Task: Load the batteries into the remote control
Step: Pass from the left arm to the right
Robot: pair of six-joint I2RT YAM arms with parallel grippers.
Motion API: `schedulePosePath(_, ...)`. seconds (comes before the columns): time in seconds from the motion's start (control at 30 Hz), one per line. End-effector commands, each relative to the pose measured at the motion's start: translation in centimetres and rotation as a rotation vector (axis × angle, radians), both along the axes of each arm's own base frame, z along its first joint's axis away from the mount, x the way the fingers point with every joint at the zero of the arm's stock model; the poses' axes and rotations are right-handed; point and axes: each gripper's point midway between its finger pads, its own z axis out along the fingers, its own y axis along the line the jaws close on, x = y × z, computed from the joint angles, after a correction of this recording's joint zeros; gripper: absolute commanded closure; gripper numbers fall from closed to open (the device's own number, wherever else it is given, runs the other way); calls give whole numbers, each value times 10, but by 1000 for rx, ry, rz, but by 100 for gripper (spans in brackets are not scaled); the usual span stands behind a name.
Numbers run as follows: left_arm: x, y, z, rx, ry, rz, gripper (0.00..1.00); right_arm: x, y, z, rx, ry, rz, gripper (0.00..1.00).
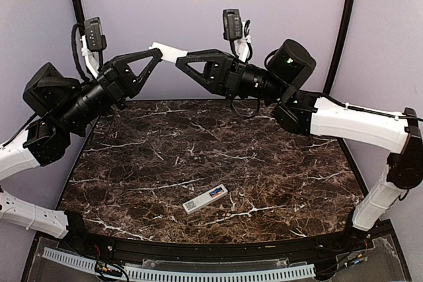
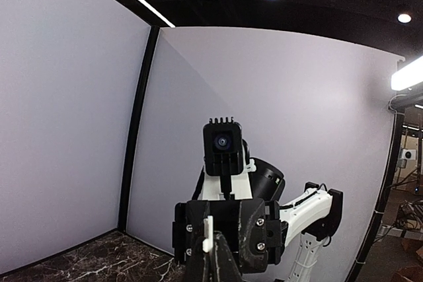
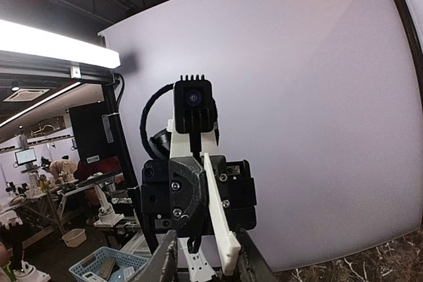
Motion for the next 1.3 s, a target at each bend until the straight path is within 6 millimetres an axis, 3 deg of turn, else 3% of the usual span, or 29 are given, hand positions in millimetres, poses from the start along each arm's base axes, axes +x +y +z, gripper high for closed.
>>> schedulePosePath(0.0,-1,-2,-5,-6,7,-18,100,-10,-4,20,58,-49,34,82)
schedulePosePath(0.2,1,-2,-7,-1,10,-6,100,-11,-1,19,47,-54,53,100)
schedulePosePath(0.3,0,-3,-10,2,11,-13,100,-12,-1,18,44,-53,55,99)
schedulePosePath(0.37,0,-2,-11,2,15,-11,100,-12,-2,19,44,-57,55,83)
schedulePosePath(0.4,0,-1,-11,-1,15,-11,100,-12,-2,20,44,-58,53,81)
schedulePosePath(0.6,-2,-1,-11,-1,15,-21,100,-11,-2,23,43,-61,40,80)
schedulePosePath(0.67,-2,-1,-11,0,15,-23,100,-10,-1,24,39,-60,42,83)
schedulePosePath(0.8,-2,-1,-12,-1,14,-18,100,-11,2,21,29,-54,57,100)
schedulePosePath(1.07,3,1,-18,19,8,20,99,-4,6,14,-41,-13,40,100)
schedulePosePath(1.1,5,4,-19,28,-3,45,94,1,6,12,-66,10,25,100)
schedulePosePath(1.13,7,4,-26,55,3,61,73,7,5,6,-95,36,8,100)
schedulePosePath(1.2,14,9,-38,114,-5,125,45,20,-1,-4,-156,86,-41,100)
schedulePosePath(1.23,18,16,-41,140,-25,179,40,27,-6,-9,-191,112,-74,100)
schedulePosePath(1.27,21,16,-56,195,-17,202,36,34,-14,-15,-236,144,-109,100)
